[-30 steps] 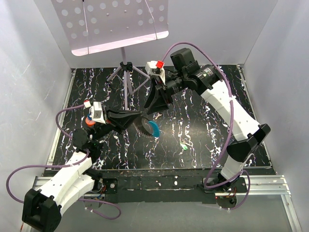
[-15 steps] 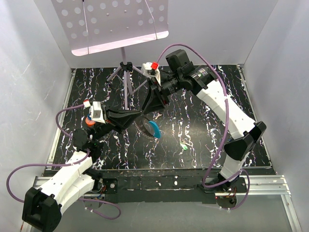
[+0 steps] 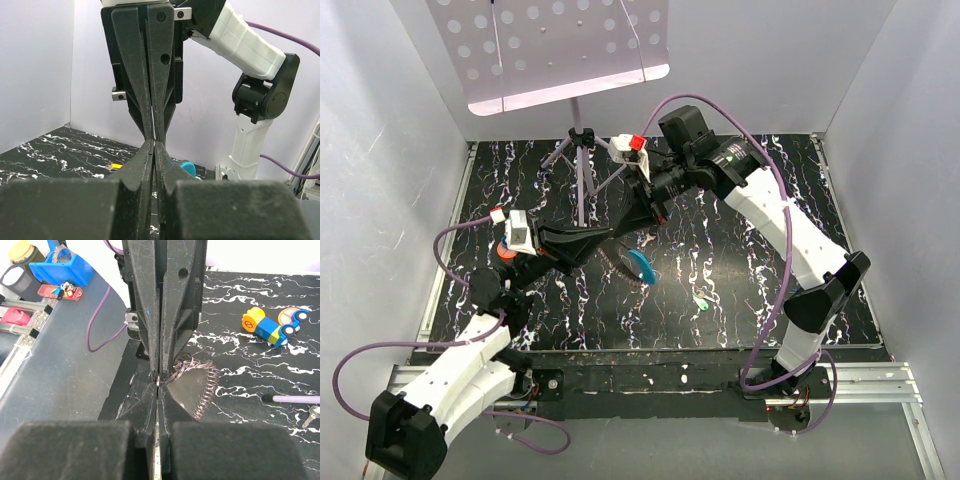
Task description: Put the keys on the keyring
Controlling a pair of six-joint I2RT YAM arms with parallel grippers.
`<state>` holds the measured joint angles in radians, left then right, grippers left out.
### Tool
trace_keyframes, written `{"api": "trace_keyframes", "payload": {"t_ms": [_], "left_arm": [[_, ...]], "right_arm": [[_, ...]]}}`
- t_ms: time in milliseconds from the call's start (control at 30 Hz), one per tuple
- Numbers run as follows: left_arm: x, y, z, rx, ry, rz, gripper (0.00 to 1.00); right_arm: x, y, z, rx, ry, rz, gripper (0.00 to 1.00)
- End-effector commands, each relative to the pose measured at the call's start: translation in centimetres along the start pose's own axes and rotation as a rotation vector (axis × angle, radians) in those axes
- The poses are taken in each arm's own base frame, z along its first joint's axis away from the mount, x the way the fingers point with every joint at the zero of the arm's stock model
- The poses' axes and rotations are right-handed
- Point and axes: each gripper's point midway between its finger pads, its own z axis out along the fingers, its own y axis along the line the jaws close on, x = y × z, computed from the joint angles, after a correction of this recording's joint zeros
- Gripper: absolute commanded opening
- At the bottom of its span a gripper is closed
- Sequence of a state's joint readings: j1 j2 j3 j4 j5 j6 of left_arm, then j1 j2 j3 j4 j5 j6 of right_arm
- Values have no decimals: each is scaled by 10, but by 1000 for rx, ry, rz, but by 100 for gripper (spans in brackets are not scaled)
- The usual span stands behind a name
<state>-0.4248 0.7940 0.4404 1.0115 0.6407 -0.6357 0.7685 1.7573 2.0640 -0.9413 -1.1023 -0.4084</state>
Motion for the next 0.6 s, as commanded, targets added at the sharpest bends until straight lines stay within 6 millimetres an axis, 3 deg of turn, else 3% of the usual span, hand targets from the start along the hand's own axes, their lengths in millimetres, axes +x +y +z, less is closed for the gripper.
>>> {"api": "trace_keyframes", "payload": {"t_ms": [0,300,433,567], "left_arm": [[-21,-3,3,-13,-56,44,0],[-4,4,-7,-106,69,2,0],[2,10,-21,-213,143,-13,27],[3,20,-35,-346,181,-58,66]], "right_arm": [[-2,7,-1,3,5,-35,1],[18,-6,-11,126,101,-71,1],[30,-14,-18,189,164,-101,1],[40,-26,-24,266,218,-107,1]]}}
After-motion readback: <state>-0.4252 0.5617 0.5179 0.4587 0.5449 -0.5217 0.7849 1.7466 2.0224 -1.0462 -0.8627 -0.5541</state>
